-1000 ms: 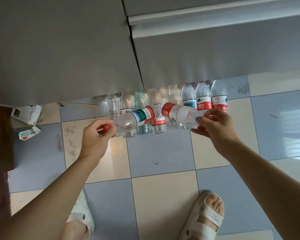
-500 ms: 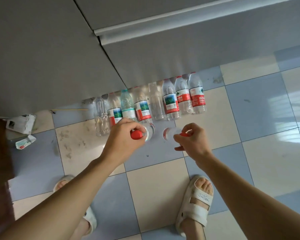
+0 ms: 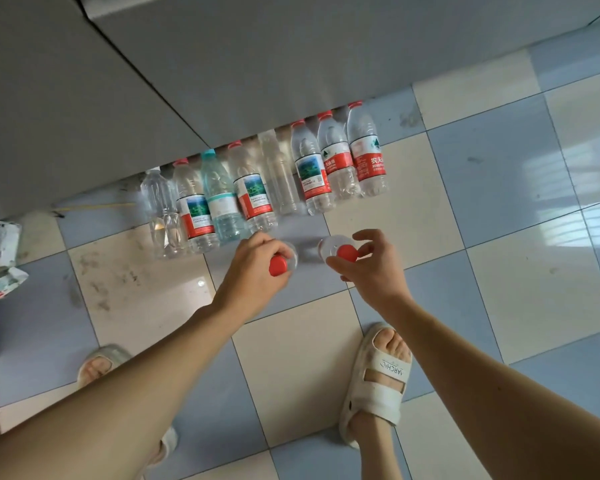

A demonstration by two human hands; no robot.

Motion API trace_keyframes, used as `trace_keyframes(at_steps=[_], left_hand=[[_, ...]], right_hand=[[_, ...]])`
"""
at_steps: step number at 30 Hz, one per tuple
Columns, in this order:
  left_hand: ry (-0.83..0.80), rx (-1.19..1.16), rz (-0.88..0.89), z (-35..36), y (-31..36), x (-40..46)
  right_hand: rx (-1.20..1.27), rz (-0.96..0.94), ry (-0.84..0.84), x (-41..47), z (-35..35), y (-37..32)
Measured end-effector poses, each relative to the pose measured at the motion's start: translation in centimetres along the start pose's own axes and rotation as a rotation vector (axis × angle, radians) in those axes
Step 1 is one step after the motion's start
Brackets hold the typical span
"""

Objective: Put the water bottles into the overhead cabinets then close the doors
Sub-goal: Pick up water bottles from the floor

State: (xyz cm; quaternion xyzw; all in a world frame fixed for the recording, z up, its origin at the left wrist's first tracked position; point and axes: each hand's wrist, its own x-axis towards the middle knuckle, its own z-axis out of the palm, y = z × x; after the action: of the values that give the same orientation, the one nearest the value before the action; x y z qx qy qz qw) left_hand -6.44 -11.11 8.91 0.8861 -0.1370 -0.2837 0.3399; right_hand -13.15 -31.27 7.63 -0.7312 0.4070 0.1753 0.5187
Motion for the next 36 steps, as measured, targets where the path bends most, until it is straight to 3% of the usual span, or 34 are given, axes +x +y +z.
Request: trace_keyframes(at_steps=[5, 8, 12, 22, 25, 29, 36], left_hand=[[0.087, -0.109, -0.085, 0.9, -0.6, 0.1], [0.070, -0.171, -0.217, 1.9, -2.3, 0.1], [0.038, -0.257, -0.332, 3.9, -5.2, 0.7], [0.198, -0.487, -0.338, 8.5, -7.7, 2.5], [0.203, -0.475, -0.361, 8.0, -7.1, 2.1], [0.207, -0.499, -0.347, 5.9, -4.3, 0.8], [0.261, -0.509, -0.266, -4.4, 3.0, -3.0]], right_hand=[[-0.035, 0.015, -0.039, 0.5, -0.3, 2.2], [0.058, 0.070, -0.109, 1.6, 0.2, 3.1], [0.052, 0.004, -0.151, 3.7, 1.8, 4.7], [0.191, -0.171, -0.076, 6.0, 4.4, 7.5], [0.168, -0.104, -0.057, 5.0, 4.6, 6.7], [0.187, -0.165, -0.056, 2.3, 3.8, 4.2], [0.255, -0.257, -0.104, -4.8, 0.3, -6.4]])
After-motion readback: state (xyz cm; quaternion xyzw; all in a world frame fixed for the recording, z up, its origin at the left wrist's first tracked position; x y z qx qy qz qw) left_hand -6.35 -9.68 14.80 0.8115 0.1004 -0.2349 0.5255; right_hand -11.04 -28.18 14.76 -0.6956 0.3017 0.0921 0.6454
